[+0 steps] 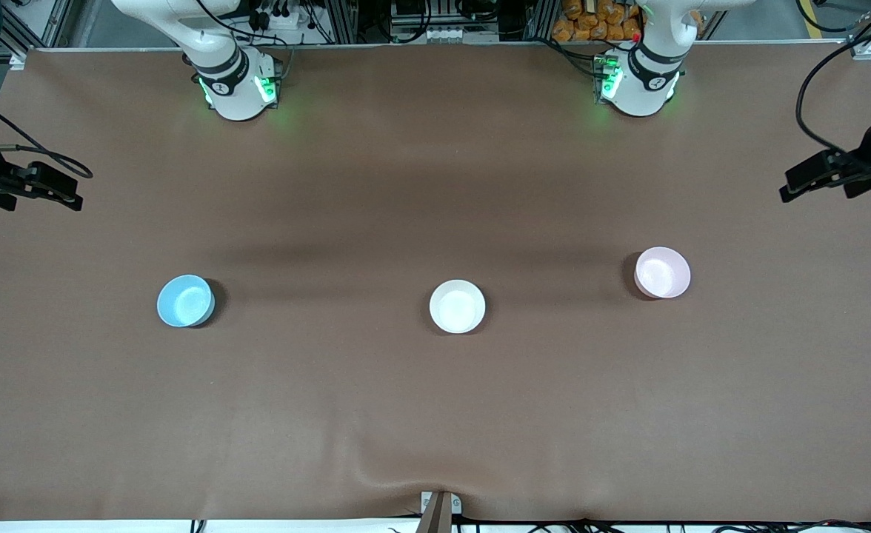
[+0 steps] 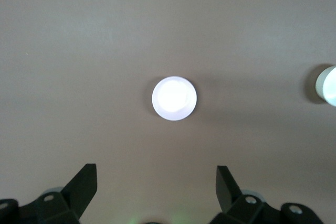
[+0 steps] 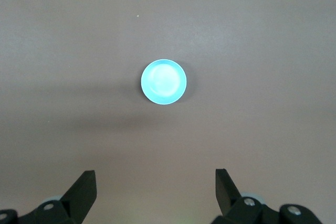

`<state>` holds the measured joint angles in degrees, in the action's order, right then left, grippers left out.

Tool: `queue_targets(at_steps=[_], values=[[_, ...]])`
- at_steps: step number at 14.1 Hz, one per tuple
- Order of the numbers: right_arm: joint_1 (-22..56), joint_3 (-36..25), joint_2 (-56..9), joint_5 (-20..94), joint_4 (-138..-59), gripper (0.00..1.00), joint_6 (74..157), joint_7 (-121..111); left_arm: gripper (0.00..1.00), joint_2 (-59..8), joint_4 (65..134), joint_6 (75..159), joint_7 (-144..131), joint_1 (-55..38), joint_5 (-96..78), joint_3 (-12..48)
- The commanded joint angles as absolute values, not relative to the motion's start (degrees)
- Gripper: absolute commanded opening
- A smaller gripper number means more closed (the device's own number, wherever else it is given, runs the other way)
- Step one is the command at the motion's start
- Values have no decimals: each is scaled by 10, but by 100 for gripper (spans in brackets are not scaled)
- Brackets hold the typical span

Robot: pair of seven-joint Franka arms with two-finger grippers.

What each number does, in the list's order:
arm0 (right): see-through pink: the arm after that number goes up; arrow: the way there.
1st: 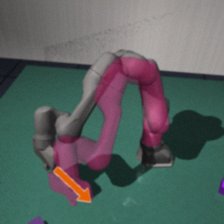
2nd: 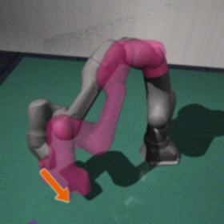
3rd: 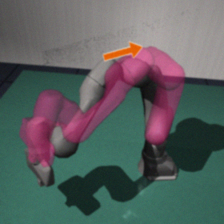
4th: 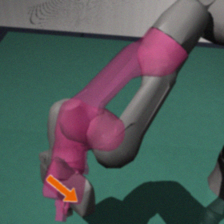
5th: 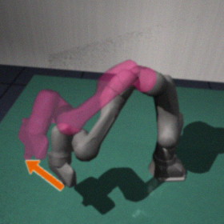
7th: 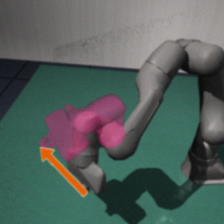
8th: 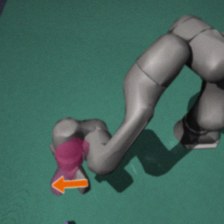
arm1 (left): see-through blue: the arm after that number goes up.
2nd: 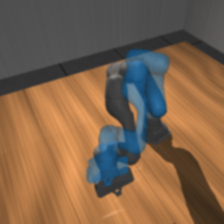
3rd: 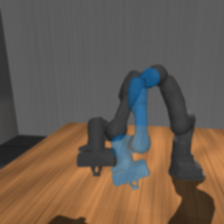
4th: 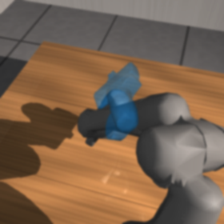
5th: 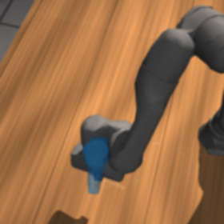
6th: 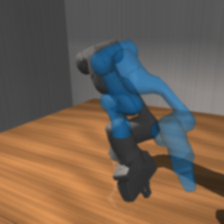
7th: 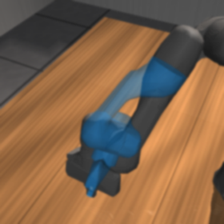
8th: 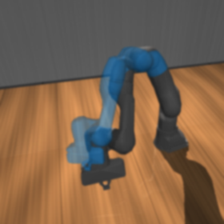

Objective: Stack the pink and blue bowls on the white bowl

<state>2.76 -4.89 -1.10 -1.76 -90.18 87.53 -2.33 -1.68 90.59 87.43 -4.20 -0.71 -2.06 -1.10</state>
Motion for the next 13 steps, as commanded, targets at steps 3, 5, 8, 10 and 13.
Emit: queue_targets(at_steps=[3,5,8,10,13], values=[[32,-49,-15,-11,-889,100,870,-18,100,-83,914,884,-36,-7,-20,-11],[32,-49,-15,-11,-889,100,867,-18,100,-84,959,942,-31,-7,3,-9],[31,-49,-15,-11,-890,100,867,-19,100,-85,1033,1037,-16,-8,6,-9],[32,-49,-15,-11,-889,100,867,-19,100,-91,1081,1091,-11,-7,6,-9],[31,-49,-15,-12,-889,100,867,-19,100,-97,1141,1157,2,-9,6,-8]])
